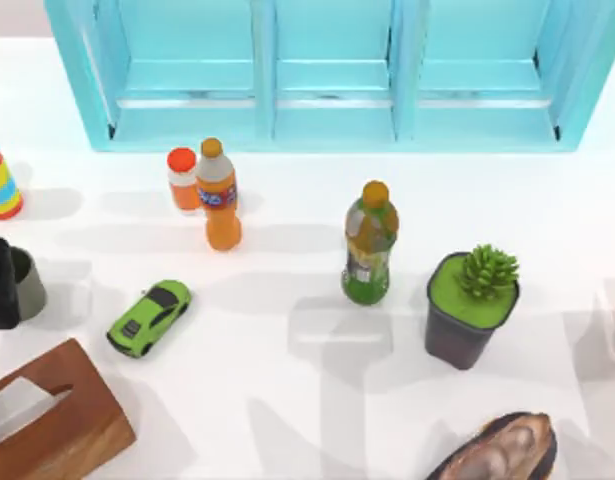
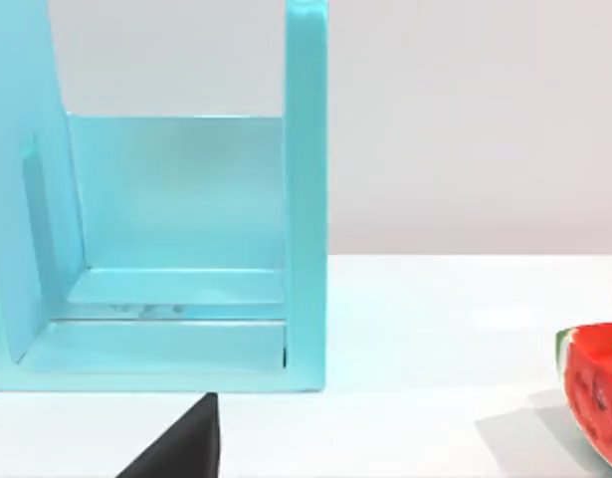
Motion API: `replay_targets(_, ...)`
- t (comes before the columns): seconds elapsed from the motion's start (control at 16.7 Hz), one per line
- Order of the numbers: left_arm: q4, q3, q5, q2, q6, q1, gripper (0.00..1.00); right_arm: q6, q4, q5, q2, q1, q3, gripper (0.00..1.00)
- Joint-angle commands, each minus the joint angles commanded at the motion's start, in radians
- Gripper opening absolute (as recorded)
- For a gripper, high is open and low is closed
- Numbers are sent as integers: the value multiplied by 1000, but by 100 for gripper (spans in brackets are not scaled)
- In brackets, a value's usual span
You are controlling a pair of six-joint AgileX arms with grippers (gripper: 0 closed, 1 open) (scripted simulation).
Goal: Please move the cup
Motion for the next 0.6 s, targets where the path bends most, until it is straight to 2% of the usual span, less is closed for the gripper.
replay_targets(0.36,-417,469,-18,598,-5,-15,100,0,0,0,0,0,0,100)
replay_targets(0.6,-634,750,-18,935,-11,-21,100,0,0,0,0,0,0,100)
